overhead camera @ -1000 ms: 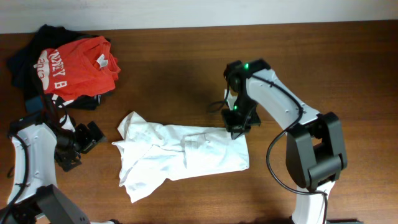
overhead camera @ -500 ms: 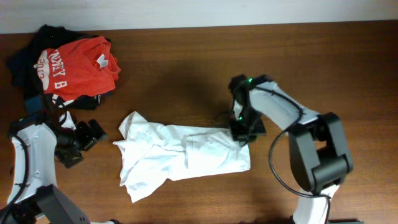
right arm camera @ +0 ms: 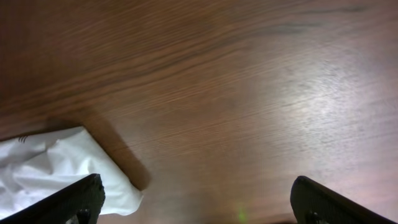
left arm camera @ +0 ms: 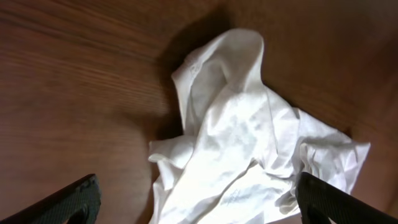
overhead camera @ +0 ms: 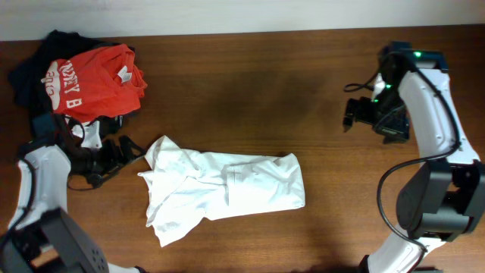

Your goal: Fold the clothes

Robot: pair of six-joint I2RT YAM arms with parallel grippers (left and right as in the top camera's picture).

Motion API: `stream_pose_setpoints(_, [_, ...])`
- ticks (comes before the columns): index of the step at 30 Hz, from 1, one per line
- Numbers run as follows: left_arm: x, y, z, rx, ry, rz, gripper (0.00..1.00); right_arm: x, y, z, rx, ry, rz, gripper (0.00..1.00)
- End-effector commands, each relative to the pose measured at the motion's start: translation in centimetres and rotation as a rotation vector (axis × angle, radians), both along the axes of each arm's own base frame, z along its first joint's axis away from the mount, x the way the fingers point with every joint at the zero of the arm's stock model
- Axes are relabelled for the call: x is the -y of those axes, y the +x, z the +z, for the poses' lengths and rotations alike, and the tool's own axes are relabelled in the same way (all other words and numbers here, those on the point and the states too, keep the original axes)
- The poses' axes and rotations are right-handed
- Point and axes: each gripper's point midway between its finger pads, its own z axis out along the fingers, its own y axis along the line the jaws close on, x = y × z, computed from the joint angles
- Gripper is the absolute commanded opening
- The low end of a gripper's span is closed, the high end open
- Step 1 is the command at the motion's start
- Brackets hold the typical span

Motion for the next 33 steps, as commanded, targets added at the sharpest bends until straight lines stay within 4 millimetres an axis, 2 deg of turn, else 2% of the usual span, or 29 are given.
stream_pose_setpoints(1, [1.0, -0.1, -2.6, -0.014, -0.073, -0.102, 0.99, 2.1, -0.6, 0.4, -0.008, -0.015, -0.066, 0.99])
stream_pose_setpoints(5, [0.7, -0.4, -4.7, -0.059, -0.064, -0.125, 0.99, 2.4, -1.7, 0.5, -0.048, -0.005, -0.083, 0.99])
stream_pose_setpoints(9, [0.8, -1.9, -6.4, -0.156, -0.075, -0.127, 0.97, 2.4, -1.8, 0.5, -0.052, -0.003, -0.082, 0.99])
stream_pose_setpoints(13, [2.4, -3.2, -7.8, -0.197, -0.093, -0.159, 0.95, 1.5, -1.7, 0.6, -0.046, 0.046, -0.088, 0.99])
stream_pose_setpoints(20, [6.2, -4.7, -8.8, -0.240, -0.098, -0.270, 0.89, 1.5, -1.5, 0.6, -0.042, 0.050, -0.088, 0.99])
stream_pose_setpoints(22, [7.1, -4.8, -9.1, -0.242, -0.093, -0.293, 0.79, 1.5, -1.5, 0.6, -0.041, 0.050, -0.088, 0.99])
stream_pose_setpoints(24, [7.7, -4.8, -9.3, -0.255, -0.091, -0.280, 0.56, 1.5, -1.5, 0.6, -0.041, 0.050, -0.088, 0.99])
stream_pose_setpoints(26, [8.2, -4.6, -9.4, -0.260, -0.088, -0.276, 0.23, 1.5, -1.4, 0.6, -0.038, 0.050, -0.088, 0.99])
stream_pose_setpoints(28, [8.5, -4.4, -9.4, -0.260, -0.084, -0.270, 0.01, 1.5, -1.4, 0.6, -0.037, 0.049, -0.088, 0.99])
stream_pose_setpoints(30, [8.1, -4.3, -9.5, -0.283, -0.062, -0.236, 0.00, 1.5, -1.3, 0.5, -0.031, 0.048, -0.088, 0.99])
stream_pose_setpoints(33, [5.8, -4.5, -9.4, -0.396, 0.063, -0.117, 0.00, 1.5, -1.3, 0.5, -0.031, 0.048, -0.088, 0.99])
